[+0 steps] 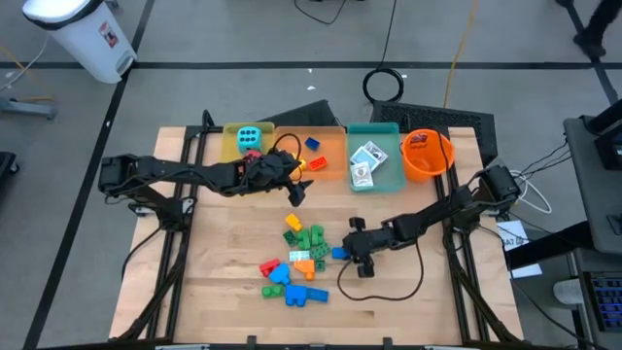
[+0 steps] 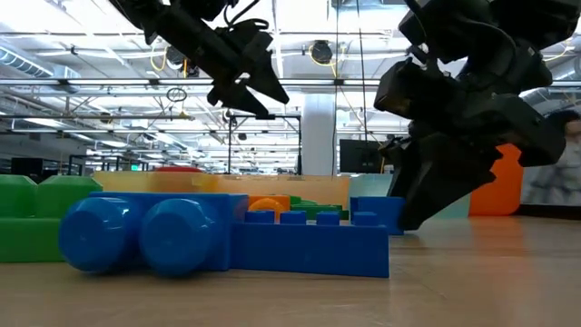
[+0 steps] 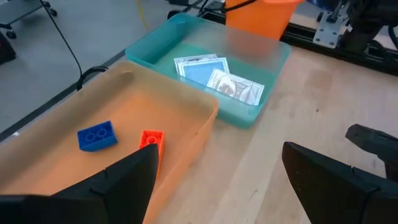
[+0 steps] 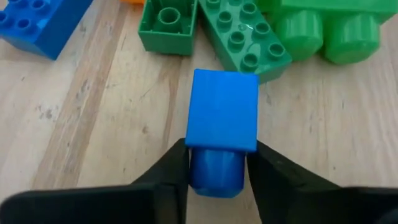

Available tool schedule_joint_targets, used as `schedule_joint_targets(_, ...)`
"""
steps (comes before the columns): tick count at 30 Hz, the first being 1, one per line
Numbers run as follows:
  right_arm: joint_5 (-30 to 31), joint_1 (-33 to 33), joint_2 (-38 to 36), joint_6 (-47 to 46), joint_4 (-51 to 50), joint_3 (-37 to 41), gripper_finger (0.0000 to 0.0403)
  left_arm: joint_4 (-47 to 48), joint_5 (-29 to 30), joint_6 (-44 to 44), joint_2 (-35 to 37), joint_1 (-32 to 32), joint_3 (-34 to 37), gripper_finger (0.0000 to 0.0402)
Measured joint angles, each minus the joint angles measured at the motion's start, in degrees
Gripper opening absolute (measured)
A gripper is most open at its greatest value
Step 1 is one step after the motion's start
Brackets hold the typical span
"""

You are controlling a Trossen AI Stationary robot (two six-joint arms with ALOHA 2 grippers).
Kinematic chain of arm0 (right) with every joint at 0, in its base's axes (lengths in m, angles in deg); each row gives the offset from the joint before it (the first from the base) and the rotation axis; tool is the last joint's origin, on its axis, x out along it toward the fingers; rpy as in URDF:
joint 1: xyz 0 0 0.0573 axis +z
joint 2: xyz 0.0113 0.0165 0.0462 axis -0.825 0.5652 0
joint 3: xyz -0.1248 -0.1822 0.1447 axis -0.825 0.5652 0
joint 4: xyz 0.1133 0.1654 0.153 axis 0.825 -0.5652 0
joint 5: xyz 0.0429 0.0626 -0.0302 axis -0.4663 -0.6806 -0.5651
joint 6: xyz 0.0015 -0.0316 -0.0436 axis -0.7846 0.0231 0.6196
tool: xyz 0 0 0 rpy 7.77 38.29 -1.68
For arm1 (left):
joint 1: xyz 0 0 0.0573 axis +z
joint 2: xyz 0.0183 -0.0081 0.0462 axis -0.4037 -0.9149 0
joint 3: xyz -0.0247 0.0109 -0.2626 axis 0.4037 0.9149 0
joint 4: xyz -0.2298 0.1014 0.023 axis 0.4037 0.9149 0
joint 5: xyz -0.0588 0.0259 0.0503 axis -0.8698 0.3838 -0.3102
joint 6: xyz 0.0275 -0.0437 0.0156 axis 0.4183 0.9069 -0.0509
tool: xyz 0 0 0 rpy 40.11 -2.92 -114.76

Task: Pick & Place Toys
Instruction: Put the blue game piece into the orange bin

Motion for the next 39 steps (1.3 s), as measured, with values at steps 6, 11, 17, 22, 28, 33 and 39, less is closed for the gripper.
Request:
schedule_joint_targets(6, 0.0, -0.1, -6.0, 2.3, -3.7, 0.1, 0.0075, 0.2, -4.8, 4.2, 0.0, -0.5, 0.0, 0.0347)
schedule_joint_targets(11, 2.0, -0.2, -14.6, 0.3, -6.8, 0.1, 0.0076, -4.9, -14.0, -1.3, 0.0, -3.4, 0.0, 0.0347)
schedule_joint_targets(17, 10.9, 0.3, -20.9, 0.0, -6.1, 0.0, 0.0074, -9.8, -16.6, -5.7, -2.3, -9.0, 0.0, 0.0347)
schedule_joint_targets(22, 12.1, 0.3, -21.1, 1.3, -2.6, 0.0, 0.0074, -18.8, -16.6, -13.5, -8.5, -12.9, 0.0, 0.0347)
schedule_joint_targets(28, 12.4, 0.3, -21.1, 2.4, -2.6, 0.0, 0.0074, -28.6, -16.6, -19.0, -13.9, -14.7, -0.1, 0.0347)
schedule_joint_targets(33, 14.9, 0.3, -21.1, 4.5, -0.1, 0.1, 0.0073, -29.0, -16.6, -18.3, -14.3, -14.4, -0.5, 0.0347)
schedule_joint_targets(39, 15.4, 0.3, -21.2, 6.4, 3.4, 0.1, 0.0073, -30.1, -16.5, -16.6, -14.3, -13.7, -0.5, 0.0347)
